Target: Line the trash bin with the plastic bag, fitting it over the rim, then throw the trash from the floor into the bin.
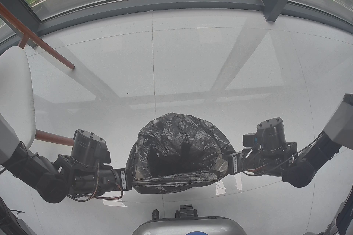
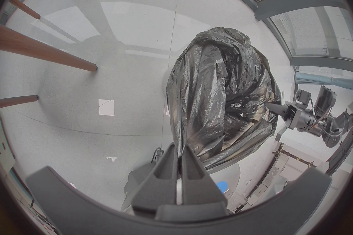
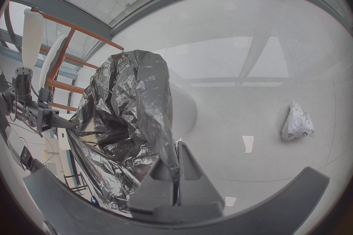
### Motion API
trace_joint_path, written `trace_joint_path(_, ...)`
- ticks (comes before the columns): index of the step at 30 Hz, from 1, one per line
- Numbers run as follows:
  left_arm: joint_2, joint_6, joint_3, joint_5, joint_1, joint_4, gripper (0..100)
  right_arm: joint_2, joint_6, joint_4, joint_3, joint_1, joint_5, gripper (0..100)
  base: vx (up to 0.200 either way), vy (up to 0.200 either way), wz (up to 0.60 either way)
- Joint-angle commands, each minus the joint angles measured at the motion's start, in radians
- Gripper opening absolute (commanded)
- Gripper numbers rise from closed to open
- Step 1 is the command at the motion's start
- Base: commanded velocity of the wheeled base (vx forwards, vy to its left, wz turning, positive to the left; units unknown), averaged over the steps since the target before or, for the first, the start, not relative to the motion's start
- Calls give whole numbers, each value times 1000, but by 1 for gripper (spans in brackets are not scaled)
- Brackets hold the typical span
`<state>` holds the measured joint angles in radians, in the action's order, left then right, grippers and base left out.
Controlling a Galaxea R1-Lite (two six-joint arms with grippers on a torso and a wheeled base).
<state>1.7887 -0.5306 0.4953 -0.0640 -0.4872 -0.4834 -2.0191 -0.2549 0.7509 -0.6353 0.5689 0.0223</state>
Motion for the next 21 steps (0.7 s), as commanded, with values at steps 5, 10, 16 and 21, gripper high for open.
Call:
trace_joint_path(5,21,-5,-1,0,-31,0,0,-6,-1,1,2,0,5,0,0,0,0)
trace_joint_path(10,49,-5,2,0,-33,0,0,-4,-1,1,2,-4,8,0,0,0,0)
trace_joint_path(16,52,-2,-3,0,-34,2,0,-7,-1,1,-1,-4,8,0,0,0,0)
trace_joint_path(21,51,-2,-6,1,-36,5,100,-4,-1,1,0,-7,24,0,0,0,0)
